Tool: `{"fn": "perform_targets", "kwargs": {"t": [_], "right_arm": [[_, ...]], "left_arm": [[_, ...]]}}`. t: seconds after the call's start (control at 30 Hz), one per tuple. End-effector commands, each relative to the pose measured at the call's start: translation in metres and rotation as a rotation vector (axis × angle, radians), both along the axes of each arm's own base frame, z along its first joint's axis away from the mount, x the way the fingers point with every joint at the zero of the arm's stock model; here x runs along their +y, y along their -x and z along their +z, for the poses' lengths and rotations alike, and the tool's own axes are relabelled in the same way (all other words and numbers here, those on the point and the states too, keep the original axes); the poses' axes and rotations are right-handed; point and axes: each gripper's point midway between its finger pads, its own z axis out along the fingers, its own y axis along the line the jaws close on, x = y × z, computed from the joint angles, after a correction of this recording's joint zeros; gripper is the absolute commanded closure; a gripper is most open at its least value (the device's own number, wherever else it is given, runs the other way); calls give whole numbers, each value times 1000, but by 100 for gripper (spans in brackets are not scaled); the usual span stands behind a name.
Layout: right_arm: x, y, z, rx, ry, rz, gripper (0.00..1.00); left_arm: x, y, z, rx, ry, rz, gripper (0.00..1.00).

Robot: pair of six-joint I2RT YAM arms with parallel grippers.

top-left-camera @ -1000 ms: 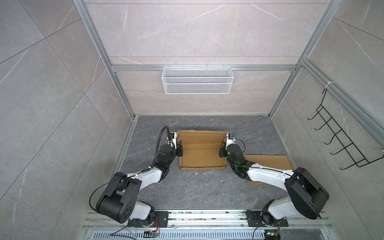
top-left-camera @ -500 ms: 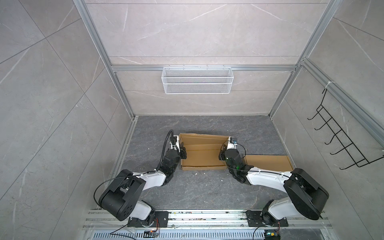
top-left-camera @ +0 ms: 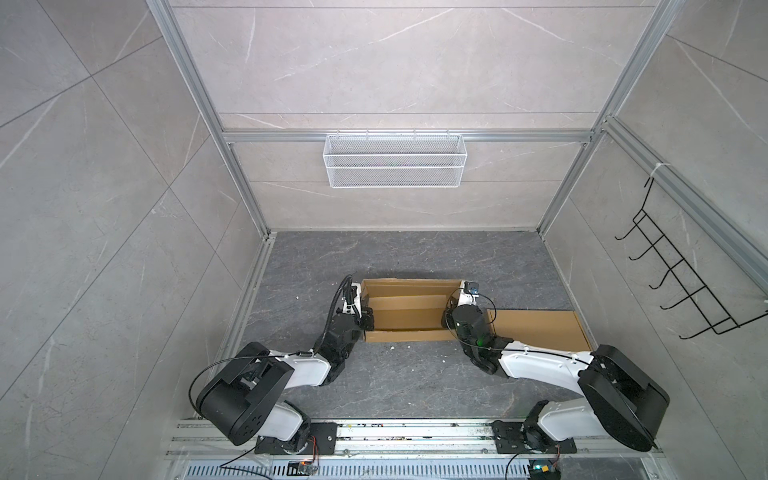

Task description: Fold the paper box

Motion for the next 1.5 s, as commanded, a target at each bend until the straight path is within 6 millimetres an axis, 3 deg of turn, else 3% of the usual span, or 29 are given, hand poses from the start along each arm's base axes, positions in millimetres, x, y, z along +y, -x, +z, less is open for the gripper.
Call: {"fn": "perform_targets", "kwargs": {"t": [0.0,0.17,0.47,0.6,0.9,1.07,1.13,1.3,1.47], "right_arm": [[11,35,-44,185,127,174,83],[3,46,-34,216,170,216,67],[-11,72,-8,264,211,295,50],[-12,85,4,277,195,338,47],[3,114,67,246,298,614,50],[16,104,117,163,460,738,46],[25,93,128,161,562,796,43],[47,67,132,232,758,910,37],[73,50,126,245,803,1003,38]], "left_arm": [[-16,22,-40,77,-102,-125,100],[-13,24,-44,65,-142,-112,100],[-10,24,-47,47,-190,-87,100],[-10,24,-49,41,-205,-81,100],[-8,23,-49,36,-230,-77,100],[-7,23,-52,36,-234,-74,100],[-7,23,-53,33,-237,-72,100],[-8,22,-55,35,-240,-76,100],[-8,22,-58,37,-238,-73,100]]}}
